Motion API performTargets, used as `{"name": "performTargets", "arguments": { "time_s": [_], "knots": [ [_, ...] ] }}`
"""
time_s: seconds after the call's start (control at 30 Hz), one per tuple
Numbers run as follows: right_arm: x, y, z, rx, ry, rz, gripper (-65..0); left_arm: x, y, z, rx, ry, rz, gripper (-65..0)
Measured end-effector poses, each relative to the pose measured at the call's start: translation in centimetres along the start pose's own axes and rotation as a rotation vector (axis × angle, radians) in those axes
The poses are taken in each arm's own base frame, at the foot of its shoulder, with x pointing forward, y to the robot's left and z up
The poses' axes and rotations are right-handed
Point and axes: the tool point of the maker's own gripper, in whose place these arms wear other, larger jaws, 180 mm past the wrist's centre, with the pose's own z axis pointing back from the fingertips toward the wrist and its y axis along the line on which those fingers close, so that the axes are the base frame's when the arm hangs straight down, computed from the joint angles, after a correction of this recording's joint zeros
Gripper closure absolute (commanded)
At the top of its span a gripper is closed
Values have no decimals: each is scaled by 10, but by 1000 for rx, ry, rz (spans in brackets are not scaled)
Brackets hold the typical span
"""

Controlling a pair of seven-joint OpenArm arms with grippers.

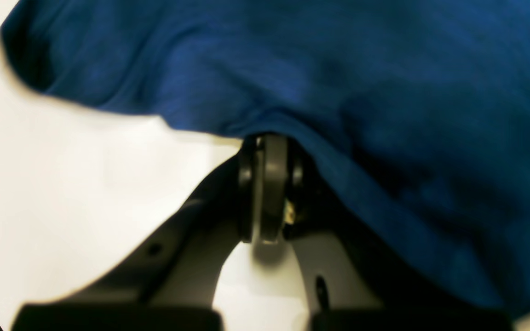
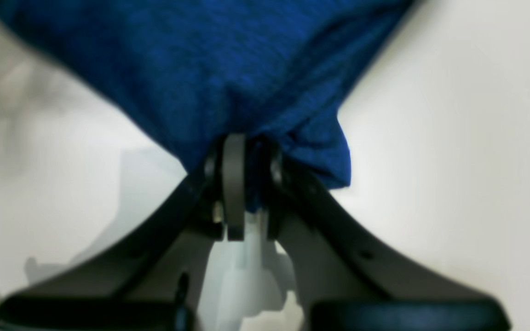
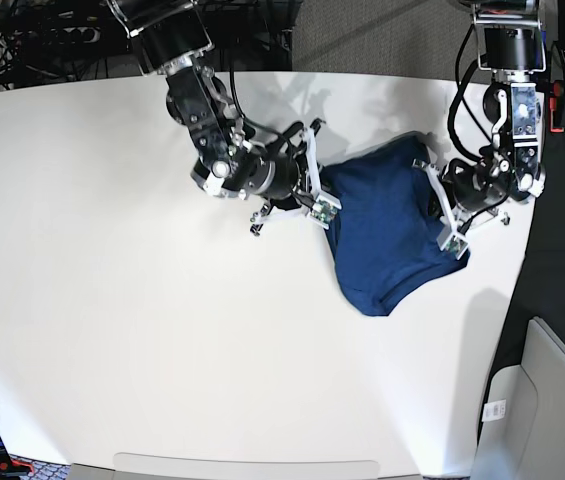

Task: Fold the T-shirt properly
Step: 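Drag the bundle with both grippers toward the right gripper's side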

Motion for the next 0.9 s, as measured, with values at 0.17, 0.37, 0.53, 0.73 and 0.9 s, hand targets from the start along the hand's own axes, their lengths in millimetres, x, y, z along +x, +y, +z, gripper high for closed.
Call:
{"name": "performTargets", "arguments": {
  "time_s": [0.17,0.37,0.53,0.73,0.9],
  "knots": [
    [-13,19,14,2,-3,-15,-46,26,-25,-20,-35,-47,-89,-14],
    [-9,-19,40,-116,-53,-60,-46,35,-43,-20,-35,-52,-177,-14],
    [8,-34,63,-189,-106,-38,-46,20,-25,-8,33,-34,-139,-14],
    [46,-22,66,-167,-220,-74,-46,2,21,28,173,-49,-40,-14],
    [64,-16,45,-96,-252,-104,-46,-27,46,44,240,-30,58,-13]
  ]
}}
